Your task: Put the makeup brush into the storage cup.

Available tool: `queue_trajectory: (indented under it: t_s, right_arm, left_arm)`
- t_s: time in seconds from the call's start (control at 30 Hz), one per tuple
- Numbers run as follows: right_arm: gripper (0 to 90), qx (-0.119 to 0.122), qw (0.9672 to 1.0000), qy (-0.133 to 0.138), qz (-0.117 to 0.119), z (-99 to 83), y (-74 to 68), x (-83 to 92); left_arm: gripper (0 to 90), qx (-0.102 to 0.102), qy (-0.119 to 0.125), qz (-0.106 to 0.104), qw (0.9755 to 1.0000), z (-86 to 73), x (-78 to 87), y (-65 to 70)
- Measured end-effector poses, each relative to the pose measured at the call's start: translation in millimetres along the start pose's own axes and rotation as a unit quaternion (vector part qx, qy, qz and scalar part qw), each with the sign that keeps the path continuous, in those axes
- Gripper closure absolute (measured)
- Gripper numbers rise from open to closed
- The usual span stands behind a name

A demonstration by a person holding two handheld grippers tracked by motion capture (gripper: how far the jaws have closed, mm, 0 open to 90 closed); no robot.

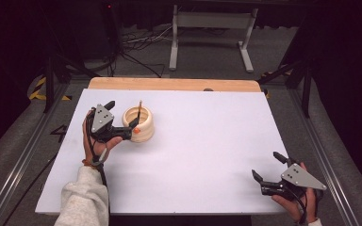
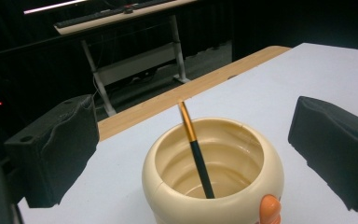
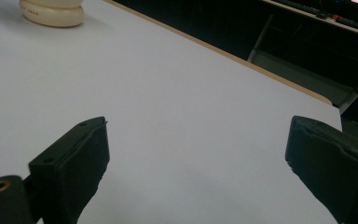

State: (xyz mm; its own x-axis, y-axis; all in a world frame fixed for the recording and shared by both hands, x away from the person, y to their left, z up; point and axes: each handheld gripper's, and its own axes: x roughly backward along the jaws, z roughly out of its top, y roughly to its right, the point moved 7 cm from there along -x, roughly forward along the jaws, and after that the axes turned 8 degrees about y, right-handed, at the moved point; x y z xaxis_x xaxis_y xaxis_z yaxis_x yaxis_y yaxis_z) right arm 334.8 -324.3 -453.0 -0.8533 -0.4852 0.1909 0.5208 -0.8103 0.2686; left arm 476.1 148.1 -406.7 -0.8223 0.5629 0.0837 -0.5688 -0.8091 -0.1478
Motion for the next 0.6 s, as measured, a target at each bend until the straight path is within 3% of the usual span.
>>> queue_trajectory:
  t_s: [0.43, 0.6]
  right_arm:
    - [7.0, 0.0, 1.0, 0.0, 0.0, 0.1, 0.0, 0.2]
    - [7.0, 0.0, 1.0, 0.0, 0.001, 0.0, -0.3, 0.1]
  left_arm:
    - [3.2, -0.008, 0.001, -0.004, 1.0, 3.5, 6.2, 1.5]
    - [3.3, -0.002, 0.008, -0.002, 1.0, 4.7, 9.4, 0.8]
